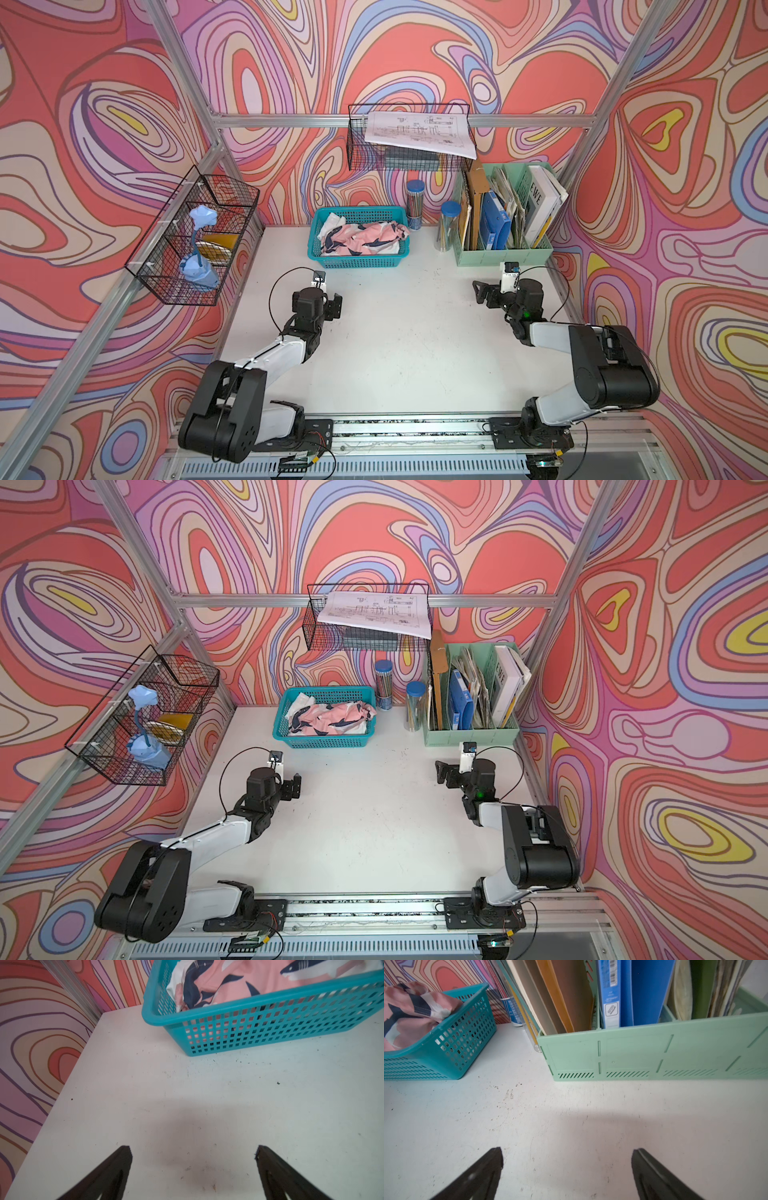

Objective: Roll up the shorts
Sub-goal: Reset both arms

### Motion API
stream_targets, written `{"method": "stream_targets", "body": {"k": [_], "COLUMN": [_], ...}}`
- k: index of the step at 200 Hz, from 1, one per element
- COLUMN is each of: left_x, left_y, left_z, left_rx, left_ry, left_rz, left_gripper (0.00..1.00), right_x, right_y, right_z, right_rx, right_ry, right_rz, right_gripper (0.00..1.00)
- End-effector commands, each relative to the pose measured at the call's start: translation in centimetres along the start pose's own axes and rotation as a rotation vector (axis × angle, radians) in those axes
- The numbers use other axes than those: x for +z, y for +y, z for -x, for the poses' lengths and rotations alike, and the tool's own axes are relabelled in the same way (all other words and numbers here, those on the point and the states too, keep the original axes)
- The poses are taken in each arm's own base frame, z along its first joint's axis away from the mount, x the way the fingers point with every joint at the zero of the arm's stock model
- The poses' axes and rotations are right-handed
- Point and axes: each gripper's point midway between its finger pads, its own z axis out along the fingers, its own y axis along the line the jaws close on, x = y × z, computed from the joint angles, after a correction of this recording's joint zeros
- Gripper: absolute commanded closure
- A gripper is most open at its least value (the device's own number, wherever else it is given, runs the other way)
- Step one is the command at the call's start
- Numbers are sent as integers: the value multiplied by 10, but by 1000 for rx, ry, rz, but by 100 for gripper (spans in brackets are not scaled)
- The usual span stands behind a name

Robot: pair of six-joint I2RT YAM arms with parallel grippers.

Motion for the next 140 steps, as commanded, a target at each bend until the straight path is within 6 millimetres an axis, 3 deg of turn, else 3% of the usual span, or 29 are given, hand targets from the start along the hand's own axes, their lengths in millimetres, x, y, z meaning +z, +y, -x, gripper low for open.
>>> {"method": "stream_targets", "body": {"k": [1, 25, 53, 70, 99, 118, 140], "left_x": [6, 6, 4, 13, 27, 28, 27], "left_y": [7, 13, 34, 31, 32, 38, 41], "left_z": [18, 20, 12, 3, 3, 0, 1], "left_rx": [3, 35, -68, -90, -98, -126, -133], "left_ry": [-85, -155, -240, -234, -172, -135, -141], "left_rz": [26, 57, 108, 50, 15, 34, 46], "left_gripper": [1, 2, 1, 2, 1, 2, 1], "right_x": [-14, -29, -17, -17, -8, 7, 7], "right_y": [-11, -35, -31, -38, -43, -46, -45], "right_z": [24, 32, 21, 11, 14, 12, 11], "right_rx": [-52, -21, -45, -23, -23, -19, -21], "right_ry": [-131, -256, -247, -263, -239, -161, -160], "right_rz": [-78, -206, -156, -193, -204, -216, -217], "right_gripper": [2, 2, 2, 2, 2, 2, 2]}}
